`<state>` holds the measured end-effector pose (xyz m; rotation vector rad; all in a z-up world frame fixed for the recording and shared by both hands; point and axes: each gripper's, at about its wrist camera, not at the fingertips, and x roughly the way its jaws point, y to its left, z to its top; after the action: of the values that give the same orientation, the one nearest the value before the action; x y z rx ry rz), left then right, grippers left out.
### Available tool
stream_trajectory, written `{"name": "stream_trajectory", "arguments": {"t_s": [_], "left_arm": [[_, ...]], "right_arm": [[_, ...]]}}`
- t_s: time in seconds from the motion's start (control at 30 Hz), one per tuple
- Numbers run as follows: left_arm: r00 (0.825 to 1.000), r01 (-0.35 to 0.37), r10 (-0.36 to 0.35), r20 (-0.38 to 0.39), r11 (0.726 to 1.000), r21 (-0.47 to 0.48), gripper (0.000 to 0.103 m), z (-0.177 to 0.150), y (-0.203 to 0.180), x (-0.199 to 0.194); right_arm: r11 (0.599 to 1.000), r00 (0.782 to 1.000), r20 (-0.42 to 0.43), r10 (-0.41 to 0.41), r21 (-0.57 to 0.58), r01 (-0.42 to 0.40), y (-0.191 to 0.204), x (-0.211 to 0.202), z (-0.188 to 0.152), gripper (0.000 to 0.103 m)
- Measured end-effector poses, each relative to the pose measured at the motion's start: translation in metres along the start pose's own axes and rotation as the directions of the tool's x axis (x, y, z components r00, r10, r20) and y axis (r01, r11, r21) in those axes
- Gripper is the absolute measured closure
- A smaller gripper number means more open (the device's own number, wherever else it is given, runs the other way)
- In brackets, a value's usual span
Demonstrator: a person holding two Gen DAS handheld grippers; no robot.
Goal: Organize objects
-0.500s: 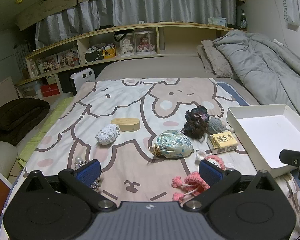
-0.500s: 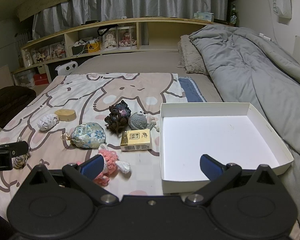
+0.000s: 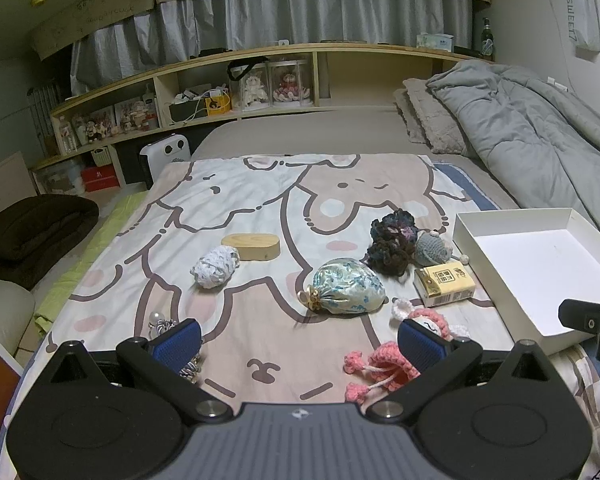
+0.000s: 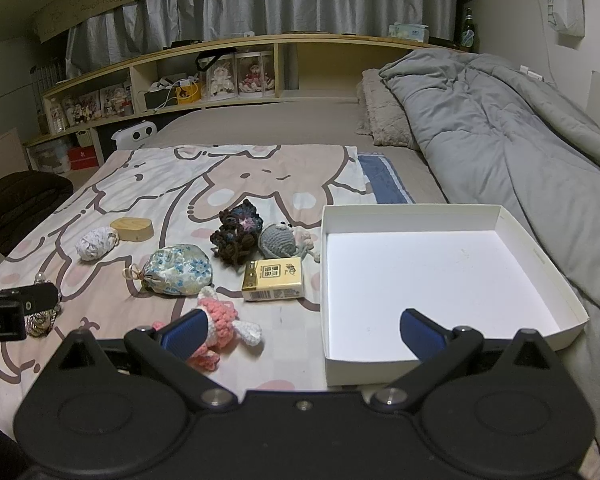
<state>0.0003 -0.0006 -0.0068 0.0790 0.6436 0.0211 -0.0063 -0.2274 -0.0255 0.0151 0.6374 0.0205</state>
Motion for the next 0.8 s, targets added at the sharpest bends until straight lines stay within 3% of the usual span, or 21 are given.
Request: {"name": "stream_trajectory", "arguments": {"t_s": [0.8], "left_arm": [[1.000,0.006,-0.007,-0.007,1.000,-0.005,0.000,-0.0040,-0.0012,0.0010]], "right_arm": [[1.000,1.000,-0.003,-0.001,-0.005,0.001,0.0033,0.0022,-0.0011,0.000]]}}
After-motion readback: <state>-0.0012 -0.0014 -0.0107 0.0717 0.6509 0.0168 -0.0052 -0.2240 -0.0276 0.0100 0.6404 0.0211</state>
